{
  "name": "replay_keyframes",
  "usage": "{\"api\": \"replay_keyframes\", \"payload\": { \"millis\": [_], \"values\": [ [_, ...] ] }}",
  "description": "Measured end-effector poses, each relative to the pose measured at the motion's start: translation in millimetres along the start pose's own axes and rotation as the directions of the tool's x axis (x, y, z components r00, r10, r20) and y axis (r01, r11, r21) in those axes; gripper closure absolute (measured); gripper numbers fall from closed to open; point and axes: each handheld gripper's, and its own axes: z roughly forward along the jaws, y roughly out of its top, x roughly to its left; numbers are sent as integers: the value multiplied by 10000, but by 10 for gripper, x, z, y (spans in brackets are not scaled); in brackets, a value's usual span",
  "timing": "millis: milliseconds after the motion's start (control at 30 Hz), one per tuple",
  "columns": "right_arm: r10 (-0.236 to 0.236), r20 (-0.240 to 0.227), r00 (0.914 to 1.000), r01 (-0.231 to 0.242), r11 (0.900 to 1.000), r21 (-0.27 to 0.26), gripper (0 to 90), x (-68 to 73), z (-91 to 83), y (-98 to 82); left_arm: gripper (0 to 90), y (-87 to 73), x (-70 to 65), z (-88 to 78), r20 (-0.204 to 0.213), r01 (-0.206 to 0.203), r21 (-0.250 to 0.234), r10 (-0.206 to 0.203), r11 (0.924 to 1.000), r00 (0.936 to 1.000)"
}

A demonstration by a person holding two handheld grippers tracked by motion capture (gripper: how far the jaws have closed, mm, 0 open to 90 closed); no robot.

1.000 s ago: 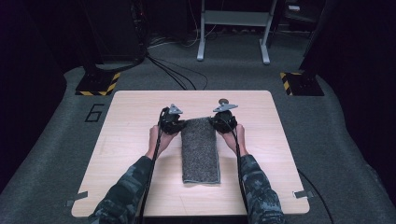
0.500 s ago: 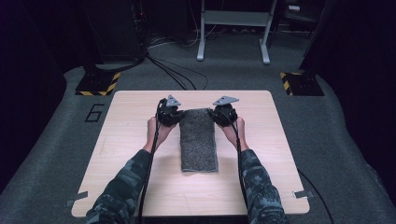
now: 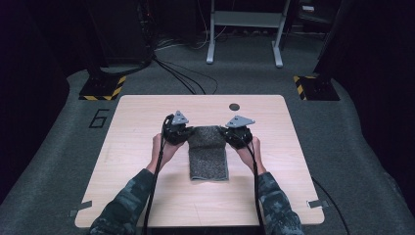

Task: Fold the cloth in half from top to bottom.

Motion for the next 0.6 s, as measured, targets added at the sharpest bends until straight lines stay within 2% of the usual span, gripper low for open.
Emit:
{"api": "replay_keyframes", "payload": {
  "millis": [33,167,267,367,600],
  "values": [
    [-170,-33,9999,170,9999,14,872,9,-14,-23,848,-11,-19,5,65,-9,37,9,10000,10000],
    [-30,-165,9999,32,9999,147,871,69,-56,-140,848,-70,-98,17,120,-38,217,35,9998,9999],
    [-152,-168,9997,156,9997,212,870,105,-67,-230,846,-142,-141,30,228,-40,317,33,9995,9997],
    [-76,-262,9996,86,9993,372,869,133,-79,-321,843,-198,-178,45,364,-35,486,17,9988,9993],
    [-103,-452,9989,125,9987,485,864,191,-123,-439,831,-323,-267,39,639,-50,636,9,9980,9980]
  ]
}}
